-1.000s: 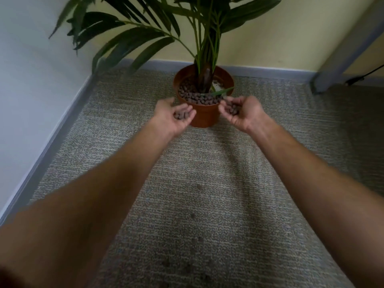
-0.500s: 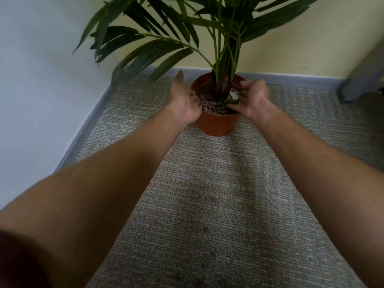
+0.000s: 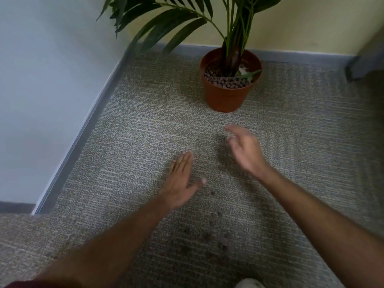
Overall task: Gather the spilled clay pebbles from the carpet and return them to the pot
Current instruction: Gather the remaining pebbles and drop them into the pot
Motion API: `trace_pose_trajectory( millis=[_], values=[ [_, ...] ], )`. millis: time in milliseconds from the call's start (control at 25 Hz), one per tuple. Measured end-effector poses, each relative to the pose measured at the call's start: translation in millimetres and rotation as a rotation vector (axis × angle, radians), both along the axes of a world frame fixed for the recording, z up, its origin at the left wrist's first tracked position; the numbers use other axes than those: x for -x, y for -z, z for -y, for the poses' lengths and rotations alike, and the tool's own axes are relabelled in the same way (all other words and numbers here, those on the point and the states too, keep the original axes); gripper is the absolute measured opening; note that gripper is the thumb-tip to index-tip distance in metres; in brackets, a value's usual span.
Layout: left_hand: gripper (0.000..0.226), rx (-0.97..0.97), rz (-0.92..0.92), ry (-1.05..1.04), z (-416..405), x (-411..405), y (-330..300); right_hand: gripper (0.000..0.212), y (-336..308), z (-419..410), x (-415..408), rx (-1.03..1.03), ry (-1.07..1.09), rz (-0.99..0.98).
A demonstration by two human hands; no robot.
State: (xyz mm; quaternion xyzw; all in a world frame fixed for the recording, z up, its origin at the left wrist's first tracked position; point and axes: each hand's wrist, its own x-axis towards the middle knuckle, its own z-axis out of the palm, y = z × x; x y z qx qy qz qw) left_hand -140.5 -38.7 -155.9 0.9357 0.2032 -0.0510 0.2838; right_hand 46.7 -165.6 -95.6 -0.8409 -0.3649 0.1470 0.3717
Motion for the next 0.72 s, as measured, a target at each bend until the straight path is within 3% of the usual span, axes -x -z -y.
trace_pose_trajectory(
  millis=[120,280,400,520,720],
  values=[
    [0.095,-0.299,0.0,0.281,23.5,53.5,13.3,0.049,29.3,47.2,57.9,0.276,-0.294,0.308],
    [0.102,-0.362,0.025,0.643,63.5,121.3,34.9,0.064,62.9,109.8,138.0,0.478,-0.645,0.404],
    [0.101,-0.299,-0.021,0.703,97.5,168.0,59.3,0.081,76.4,125.1,171.4,0.54,-0.777,0.485],
    [0.071,-0.336,-0.136,0.763,126.0,200.2,75.9,0.095,77.0,118.4,172.6,0.607,-0.822,0.54],
    [0.091,-0.333,-0.101,0.68,128.8,199.4,62.1,0.079,76.4,109.8,165.8,0.679,-0.797,0.522]
  ],
)
